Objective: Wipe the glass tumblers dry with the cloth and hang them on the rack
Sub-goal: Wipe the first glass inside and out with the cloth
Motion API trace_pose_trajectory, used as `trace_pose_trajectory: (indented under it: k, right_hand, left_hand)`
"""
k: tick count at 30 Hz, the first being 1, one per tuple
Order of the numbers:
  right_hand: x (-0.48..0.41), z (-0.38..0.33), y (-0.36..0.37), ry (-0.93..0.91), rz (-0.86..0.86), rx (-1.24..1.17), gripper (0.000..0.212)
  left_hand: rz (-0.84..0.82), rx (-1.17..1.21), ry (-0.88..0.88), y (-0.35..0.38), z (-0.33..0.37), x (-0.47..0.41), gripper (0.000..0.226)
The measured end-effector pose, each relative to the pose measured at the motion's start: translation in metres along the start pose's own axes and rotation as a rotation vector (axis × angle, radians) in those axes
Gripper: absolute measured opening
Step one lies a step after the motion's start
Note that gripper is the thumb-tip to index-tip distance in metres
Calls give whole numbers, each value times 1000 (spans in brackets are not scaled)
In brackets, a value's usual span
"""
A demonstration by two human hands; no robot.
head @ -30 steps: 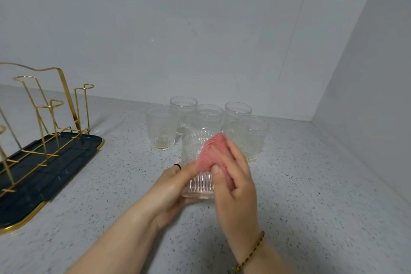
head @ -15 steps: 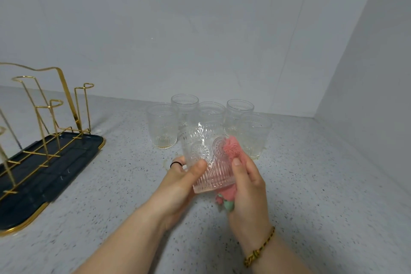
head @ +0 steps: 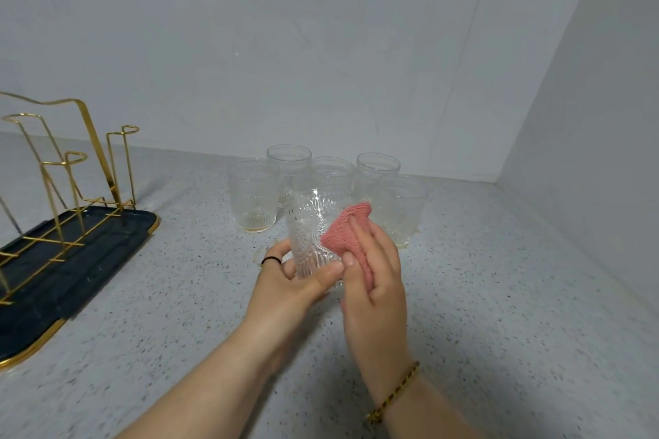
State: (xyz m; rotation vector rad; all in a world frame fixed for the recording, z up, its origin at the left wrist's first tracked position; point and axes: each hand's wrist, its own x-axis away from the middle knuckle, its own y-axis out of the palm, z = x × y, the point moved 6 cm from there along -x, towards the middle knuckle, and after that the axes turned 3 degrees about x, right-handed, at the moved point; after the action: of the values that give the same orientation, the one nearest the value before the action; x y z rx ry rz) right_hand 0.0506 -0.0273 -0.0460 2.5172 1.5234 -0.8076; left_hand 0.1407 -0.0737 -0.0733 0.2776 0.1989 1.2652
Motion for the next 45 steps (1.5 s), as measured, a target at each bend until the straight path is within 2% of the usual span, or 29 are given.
trace_pose_trajectory:
  k: [4,6,9,11,14,16,18,21,23,25,28,31,33,35,38,42,45]
  right_hand:
    - [-10,-11,-13,-67,-5,26,35]
    - [-16,-15,-24,-90,26,3,34]
    - [-18,-3,-22,19,-17,-125,29]
    - [-12,5,-11,71,-81,-105,38]
    - [-2,-5,2,-100,-103,31,36]
    - [-3,-16,-1,-221,-96,135,37]
    - [-13,-17,-13,-182,-48,146,40]
    - [-22,-6,-27,-24,-2,-64,36]
    - [-19,0,-21,106,-70,-188,32]
    - [-10,0,-11,134,-137,-122,32]
    - [-2,-6,4,-8,-152,-4,32]
    - [-1,-17,5,-210,-109,150,36]
    - [-6,-16,-4,-185,-76,146,36]
    - [-13,-12,-15,-95,-40,33,35]
    - [-16,1,-15,12,-65,-87,43]
    - [-5,4,3,8,-158,-62,53]
    - [2,-9,9,-125,-149,49,38]
  left_hand:
    - [-86,-8,-44,2,0,-1,58]
    - [-152,32,-79,6,-1,2,62]
    - [-177,179,-103,7,1,1,67]
    - [-145,285,-116,0,3,-4,64]
    - [-101,245,-109,-9,6,-8,70]
    - [-132,180,-115,-7,3,-7,75]
    - [-208,164,-150,1,-1,-2,83]
    - [-263,197,-155,7,-2,2,80]
    - [-257,286,-136,8,3,1,69]
    - [-188,362,-131,1,6,-5,51]
    - [-103,335,-132,-9,5,-11,43]
    - [-168,260,-151,-3,2,-6,36]
    - [-214,245,-189,4,-3,-3,55]
    - [-261,254,-202,8,-6,0,71]
    - [-269,334,-183,8,-2,0,77]
    - [-190,358,-145,0,5,-5,39]
    - [-171,297,-147,-3,4,-7,36]
